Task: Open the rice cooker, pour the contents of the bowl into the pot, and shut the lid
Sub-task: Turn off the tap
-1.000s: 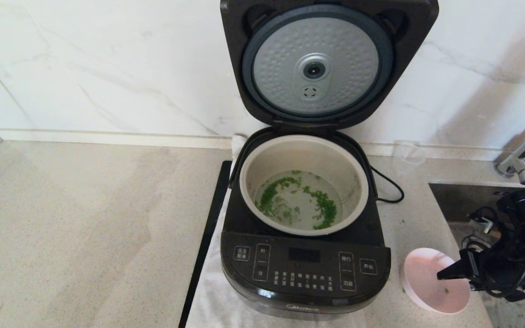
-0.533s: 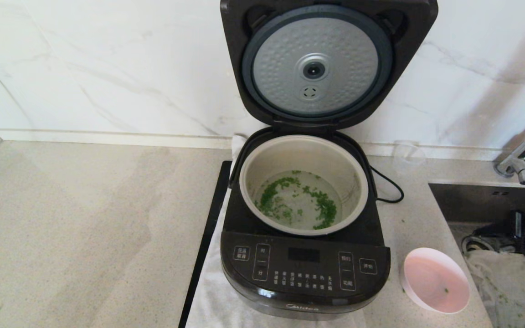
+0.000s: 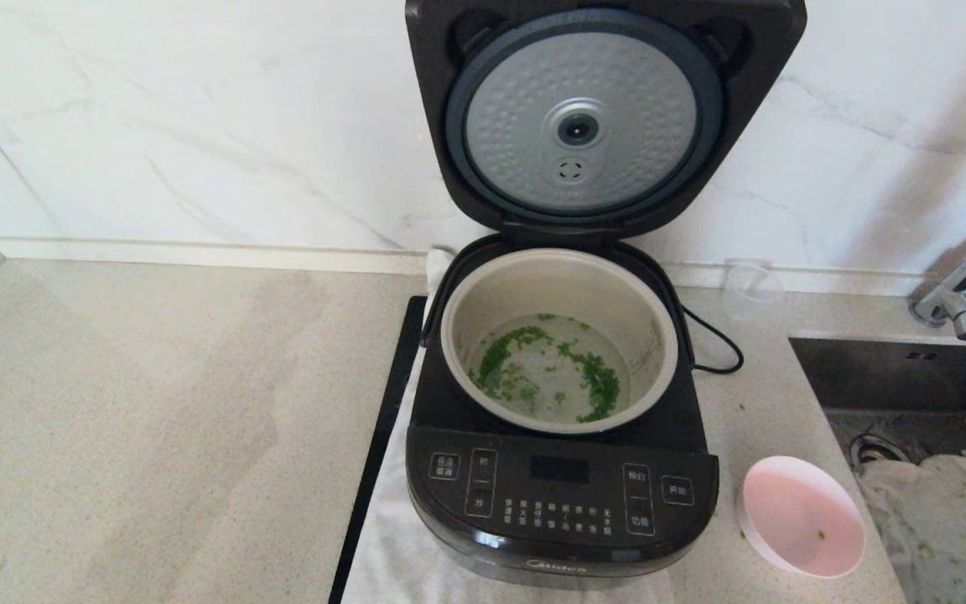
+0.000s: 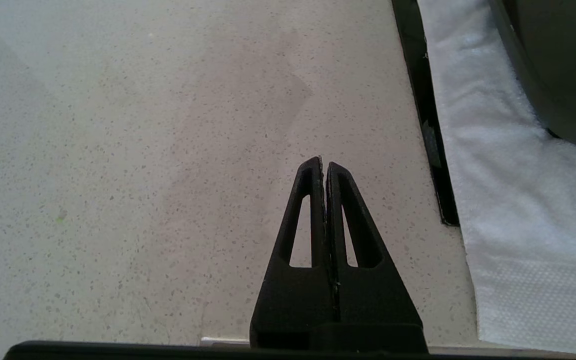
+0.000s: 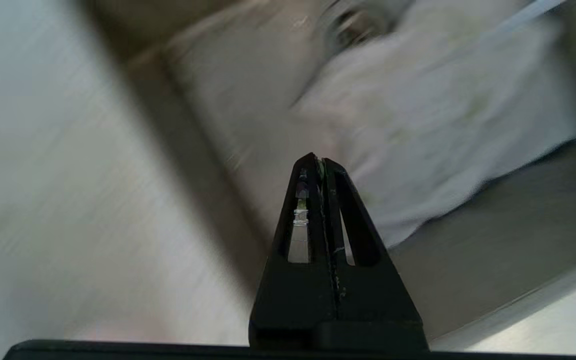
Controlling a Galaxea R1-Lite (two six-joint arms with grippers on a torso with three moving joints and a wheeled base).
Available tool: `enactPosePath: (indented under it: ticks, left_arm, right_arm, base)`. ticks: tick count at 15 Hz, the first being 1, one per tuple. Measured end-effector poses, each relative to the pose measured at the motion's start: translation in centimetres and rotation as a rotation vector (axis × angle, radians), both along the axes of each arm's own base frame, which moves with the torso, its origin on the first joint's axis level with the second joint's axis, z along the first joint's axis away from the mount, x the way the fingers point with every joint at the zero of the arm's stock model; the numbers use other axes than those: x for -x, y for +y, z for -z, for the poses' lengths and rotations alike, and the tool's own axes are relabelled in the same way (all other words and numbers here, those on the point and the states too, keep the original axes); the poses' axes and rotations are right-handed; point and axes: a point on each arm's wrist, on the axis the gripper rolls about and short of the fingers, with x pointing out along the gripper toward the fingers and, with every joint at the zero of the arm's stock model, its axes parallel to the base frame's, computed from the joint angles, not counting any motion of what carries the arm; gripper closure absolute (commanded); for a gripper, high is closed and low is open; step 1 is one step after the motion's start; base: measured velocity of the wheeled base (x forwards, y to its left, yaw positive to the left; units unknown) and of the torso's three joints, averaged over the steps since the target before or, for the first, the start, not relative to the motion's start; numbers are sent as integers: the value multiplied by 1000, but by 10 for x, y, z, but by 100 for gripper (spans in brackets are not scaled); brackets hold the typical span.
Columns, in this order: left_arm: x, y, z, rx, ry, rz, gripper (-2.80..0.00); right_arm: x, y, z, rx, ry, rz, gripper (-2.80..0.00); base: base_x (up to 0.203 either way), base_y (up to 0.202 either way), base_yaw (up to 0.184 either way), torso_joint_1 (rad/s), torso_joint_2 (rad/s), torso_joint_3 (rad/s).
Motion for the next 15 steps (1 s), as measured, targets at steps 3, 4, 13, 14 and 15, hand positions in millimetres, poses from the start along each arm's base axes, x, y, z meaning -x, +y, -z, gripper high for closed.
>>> enactPosePath:
  ticks: [3,4,13,14,15]
  left_arm:
    - [0,0,0,0,0,-1,0]
    - [0,0,0,0,0,-1,0]
    - [0,0,0,0,0,0,0]
    - [0,0,0,0,0,0,0]
    - [0,0,0,0,0,0,0]
  right_arm:
    - [-11,-12,5,106,-18,116,0]
    - [-14,-16,6,129,-15,146,0]
    - [-50,-49,26,316,-13,321,0]
    - [-55,-54,26,326,-15,335,0]
    - [-60,-59,25,340,-17,347,0]
  base:
    - [0,0,0,0,0,0]
    - [0,0,0,0,0,0]
    - [0,0,0,0,0,0]
    - [0,0,0,0,0,0]
    - [0,0,0,0,0,0]
